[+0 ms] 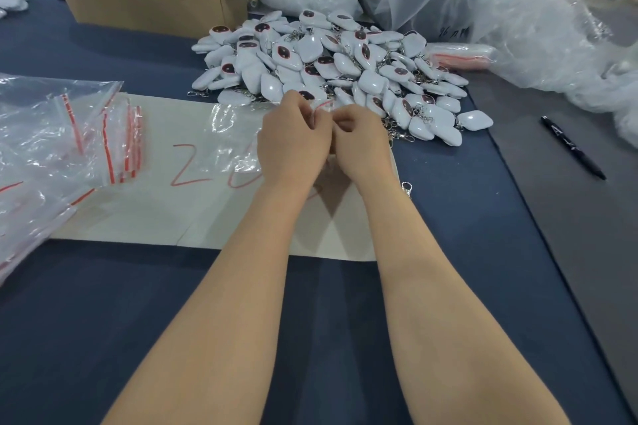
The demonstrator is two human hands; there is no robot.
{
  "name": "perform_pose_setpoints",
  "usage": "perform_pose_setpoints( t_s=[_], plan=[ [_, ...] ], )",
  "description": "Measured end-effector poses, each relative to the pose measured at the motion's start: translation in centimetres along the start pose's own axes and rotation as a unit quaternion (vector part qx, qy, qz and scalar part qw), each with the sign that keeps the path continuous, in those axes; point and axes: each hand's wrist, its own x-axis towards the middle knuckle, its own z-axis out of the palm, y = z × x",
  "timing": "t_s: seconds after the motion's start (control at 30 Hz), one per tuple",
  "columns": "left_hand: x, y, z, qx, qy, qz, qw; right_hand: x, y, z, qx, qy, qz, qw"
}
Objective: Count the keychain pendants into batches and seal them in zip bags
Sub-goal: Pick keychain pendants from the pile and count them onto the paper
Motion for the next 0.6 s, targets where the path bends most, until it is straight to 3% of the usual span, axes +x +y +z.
perform_pose_setpoints(
  t_s=[0.1, 0.2, 0.37, 0.43, 0.53, 0.6],
  plan=[
    [0.1, 0.5, -0.3, -0.019, 0.028, 0.017, 0.999, -0.2, -0.5, -0.3, 0.021, -0.095, -0.038, 0.995],
    [0.3, 0.5, -0.8, -0.022, 0.058, 0.025, 0.998, -0.2, -1.0, -0.3, -0.026, -0.155, -0.038, 0.987],
    [0.3, 0.6, -1.2, -0.067, 0.084, 0.006, 0.994, -0.1, -0.8, -0.1, -0.121, -0.075, -0.060, 0.988],
    [0.5, 0.8, -1.4, -0.104, 0.109, -0.006, 0.988, -0.3, -1.1, -0.3, 0.006, -0.136, -0.044, 0.990],
    [0.7, 1.3, -2.1, -0.137, 0.166, 0.032, 0.976, -0.8, -2.1, -0.2, 0.294, -0.234, 0.038, 0.926],
    [0.8, 1.2, -2.0, -0.114, 0.156, 0.056, 0.980, -0.6, -2.2, -0.1, 0.279, -0.186, 0.046, 0.941]
  ],
)
